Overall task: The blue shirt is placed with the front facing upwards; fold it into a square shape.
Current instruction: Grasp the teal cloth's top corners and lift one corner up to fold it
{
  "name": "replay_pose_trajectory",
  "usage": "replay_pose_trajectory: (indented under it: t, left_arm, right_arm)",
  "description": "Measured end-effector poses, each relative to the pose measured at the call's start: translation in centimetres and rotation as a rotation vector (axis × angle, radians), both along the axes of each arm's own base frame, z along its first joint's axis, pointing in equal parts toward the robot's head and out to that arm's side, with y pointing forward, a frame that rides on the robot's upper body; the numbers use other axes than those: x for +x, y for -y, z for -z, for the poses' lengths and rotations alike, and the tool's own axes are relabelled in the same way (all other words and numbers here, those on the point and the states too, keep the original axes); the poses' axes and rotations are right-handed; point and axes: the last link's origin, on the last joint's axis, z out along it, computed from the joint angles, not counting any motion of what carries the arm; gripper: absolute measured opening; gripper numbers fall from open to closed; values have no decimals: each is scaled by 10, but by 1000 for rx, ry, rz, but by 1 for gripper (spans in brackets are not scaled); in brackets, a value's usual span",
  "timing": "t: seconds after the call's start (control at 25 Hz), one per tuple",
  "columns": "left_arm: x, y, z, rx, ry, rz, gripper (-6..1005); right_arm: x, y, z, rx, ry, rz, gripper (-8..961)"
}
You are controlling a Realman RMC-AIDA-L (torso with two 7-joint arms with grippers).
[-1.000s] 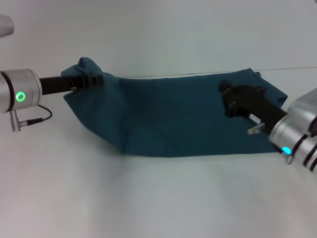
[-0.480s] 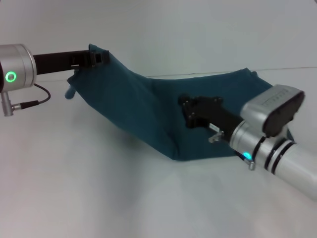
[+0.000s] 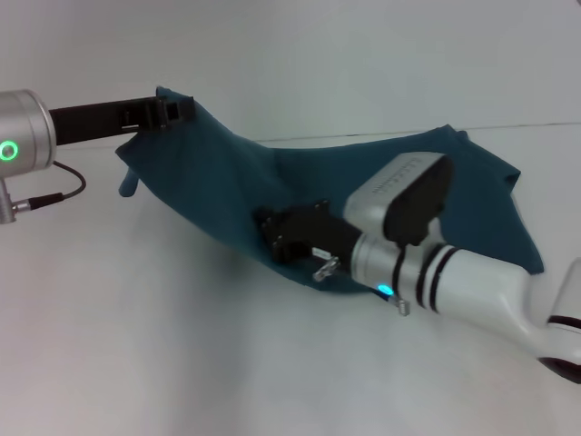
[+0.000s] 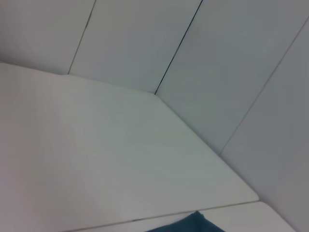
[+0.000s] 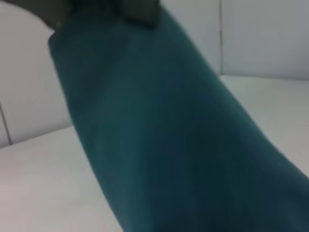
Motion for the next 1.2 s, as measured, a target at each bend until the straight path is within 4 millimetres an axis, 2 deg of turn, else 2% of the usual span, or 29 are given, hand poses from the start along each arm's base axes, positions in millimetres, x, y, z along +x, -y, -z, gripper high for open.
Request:
replay_pose_trajectory:
  t: [0.32,0.56,0.68,0.88,0.96,1.08,1.2]
  left_arm:
    - [0,2,-1,-4,4,10,4]
    - [2,3,-2,-2,11,16,4]
    - [1,3,-3,1,11,14,3]
    - [0,4,-5,1,9,16,3]
    - [0,5,-6,3,7,18,4]
    - [0,7,-8,8,8,22,4]
    - [2,9,-9,6,23,29,4]
  right_arm:
    - [-25,-1,14,-110,12,-17,24]
    - [-40,9,23,-165,-29,-52,24]
    - [-26,15,15,-137,-113,-10,24]
    - [19,21,-22,28,-288,84,25]
    - [30,21,-32,90,-319,114,25]
    - [36,16,-36,133,-304,148,25]
    - [29,6,-29,108,-243,153,25]
